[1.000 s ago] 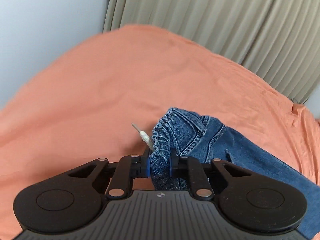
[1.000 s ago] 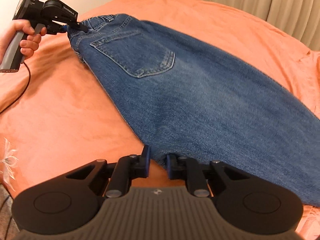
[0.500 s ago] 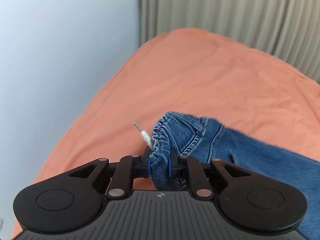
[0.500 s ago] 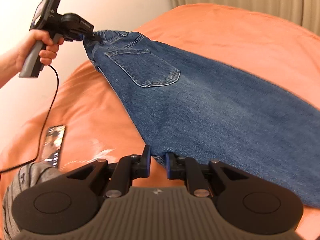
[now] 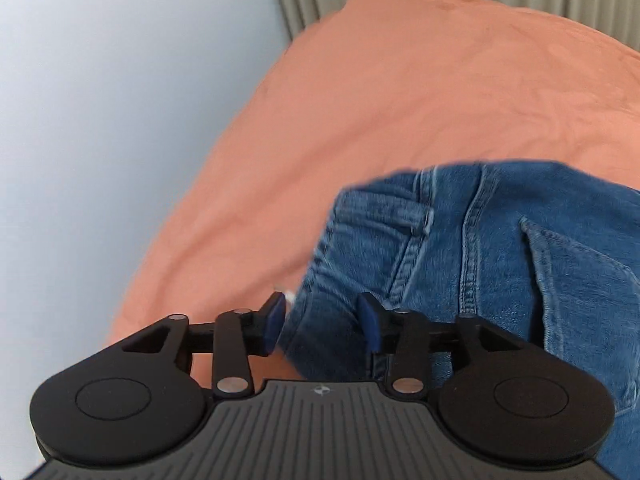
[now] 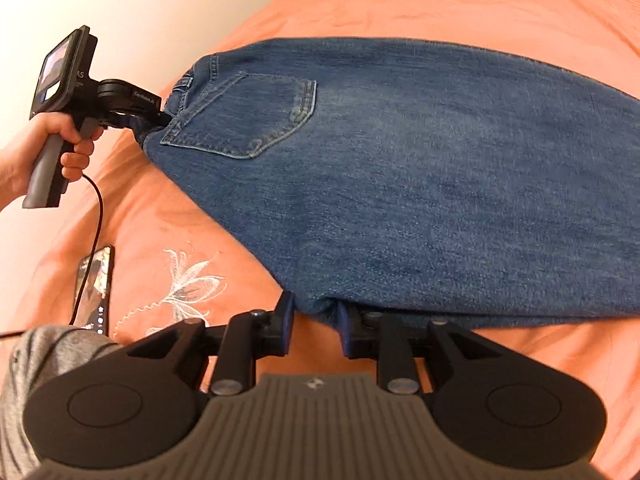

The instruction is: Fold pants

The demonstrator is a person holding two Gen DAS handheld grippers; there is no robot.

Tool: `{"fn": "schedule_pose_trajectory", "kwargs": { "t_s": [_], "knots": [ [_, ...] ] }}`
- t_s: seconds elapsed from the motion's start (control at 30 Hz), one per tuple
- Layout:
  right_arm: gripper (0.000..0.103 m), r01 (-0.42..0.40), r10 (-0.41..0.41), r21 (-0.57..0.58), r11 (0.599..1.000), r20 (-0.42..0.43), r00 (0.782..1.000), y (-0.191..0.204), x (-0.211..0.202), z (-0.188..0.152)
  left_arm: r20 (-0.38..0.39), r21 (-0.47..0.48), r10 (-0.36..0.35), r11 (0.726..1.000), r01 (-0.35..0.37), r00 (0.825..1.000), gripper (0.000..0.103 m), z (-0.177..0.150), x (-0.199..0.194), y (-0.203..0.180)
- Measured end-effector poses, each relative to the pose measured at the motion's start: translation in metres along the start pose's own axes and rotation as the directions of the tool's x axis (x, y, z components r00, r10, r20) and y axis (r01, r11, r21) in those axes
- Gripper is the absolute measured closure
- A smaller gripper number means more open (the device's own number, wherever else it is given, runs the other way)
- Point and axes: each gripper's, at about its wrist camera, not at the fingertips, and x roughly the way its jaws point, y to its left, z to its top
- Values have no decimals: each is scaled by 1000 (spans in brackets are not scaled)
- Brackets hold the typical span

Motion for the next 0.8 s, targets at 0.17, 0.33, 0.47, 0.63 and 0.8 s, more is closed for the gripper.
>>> {"fn": "schedule_pose_trajectory", "kwargs": {
  "t_s": [0.17,0.33,0.47,0.63,0.8],
  "knots": [
    [67,31,-32,7,999,27,999,-11,-23,-2,57,78,-29,997,25,998,42,12,-54,-9],
    [67,98,-100,20,995,98,990,-48,-65,-8,72,188,-159,972,144,985,42,17,-114,-58],
    [67,190,-206,116,975,144,968,-109,-113,-15,87,232,-269,942,243,959,42,14,-139,-113],
    [67,262,-345,367,892,181,921,-220,-188,-30,55,265,-338,912,313,940,42,6,-129,-182],
    [67,325,-492,554,767,182,851,-332,-258,-49,5,269,-360,899,345,933,42,-5,-99,-232]
  ]
}}
